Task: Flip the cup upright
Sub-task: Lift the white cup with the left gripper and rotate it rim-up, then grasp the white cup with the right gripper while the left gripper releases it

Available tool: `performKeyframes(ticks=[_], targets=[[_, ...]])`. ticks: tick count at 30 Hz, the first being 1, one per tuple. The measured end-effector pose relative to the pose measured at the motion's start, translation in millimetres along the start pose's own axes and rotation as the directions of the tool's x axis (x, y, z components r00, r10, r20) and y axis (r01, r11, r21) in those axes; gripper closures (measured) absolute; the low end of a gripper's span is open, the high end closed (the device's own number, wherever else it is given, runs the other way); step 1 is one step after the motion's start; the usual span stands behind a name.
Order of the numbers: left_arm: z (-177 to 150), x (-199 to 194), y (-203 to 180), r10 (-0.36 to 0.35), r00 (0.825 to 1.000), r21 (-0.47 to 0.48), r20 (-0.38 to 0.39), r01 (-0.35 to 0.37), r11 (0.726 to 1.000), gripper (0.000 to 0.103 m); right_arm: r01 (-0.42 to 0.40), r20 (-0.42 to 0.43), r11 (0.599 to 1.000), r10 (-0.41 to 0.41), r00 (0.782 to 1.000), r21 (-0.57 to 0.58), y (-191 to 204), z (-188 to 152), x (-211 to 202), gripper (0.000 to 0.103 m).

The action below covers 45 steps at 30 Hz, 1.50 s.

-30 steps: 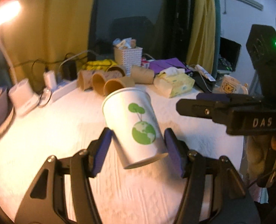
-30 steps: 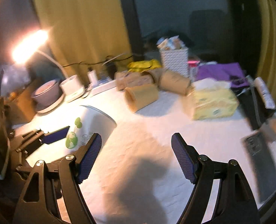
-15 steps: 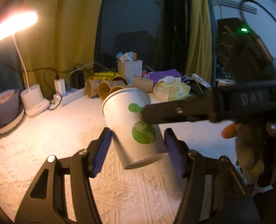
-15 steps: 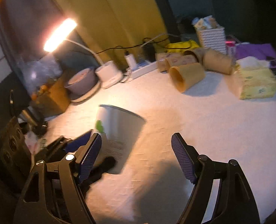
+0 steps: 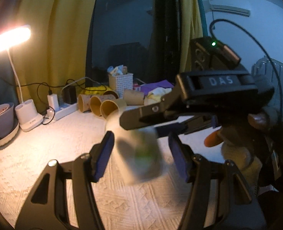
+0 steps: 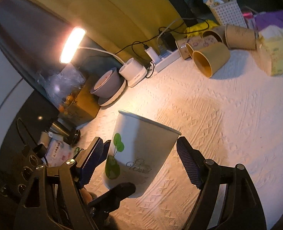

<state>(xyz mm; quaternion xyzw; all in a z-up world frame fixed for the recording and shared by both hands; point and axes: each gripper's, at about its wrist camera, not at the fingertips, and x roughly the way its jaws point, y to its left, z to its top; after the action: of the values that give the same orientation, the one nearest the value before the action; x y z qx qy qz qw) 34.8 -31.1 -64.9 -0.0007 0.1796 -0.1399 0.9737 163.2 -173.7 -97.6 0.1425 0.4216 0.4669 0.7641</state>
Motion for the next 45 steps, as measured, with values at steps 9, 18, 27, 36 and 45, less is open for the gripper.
performKeyframes(ticks=[9,18,27,36,45], targets=[[-6,-2,-3,0.003,1.000,0.001,-0.028,-0.003,1.000,0.043,-0.020,-0.049,0.999,0.021,0.999,0.032,-7,-2,7,0.022],[-29,-44,42,0.102,0.987,-0.151,-0.120,-0.120,0.981,0.043,0.014,-0.156,0.999,-0.022,0.988,-0.050,13,2,38,0.022],[-61,-78,91,0.182,0.962,-0.302,-0.205,-0.239,0.923,0.043,0.048,-0.312,0.982,-0.104,0.944,-0.184,49,2,99,0.022],[-64,-83,112,0.181,0.961,-0.353,-0.211,-0.248,0.902,0.042,0.146,-0.416,0.914,-0.309,0.855,-0.378,63,3,132,0.022],[-63,-74,116,0.175,0.954,-0.356,-0.245,-0.256,0.899,0.042,0.117,-0.436,0.861,-0.362,0.824,-0.494,74,9,141,0.037]])
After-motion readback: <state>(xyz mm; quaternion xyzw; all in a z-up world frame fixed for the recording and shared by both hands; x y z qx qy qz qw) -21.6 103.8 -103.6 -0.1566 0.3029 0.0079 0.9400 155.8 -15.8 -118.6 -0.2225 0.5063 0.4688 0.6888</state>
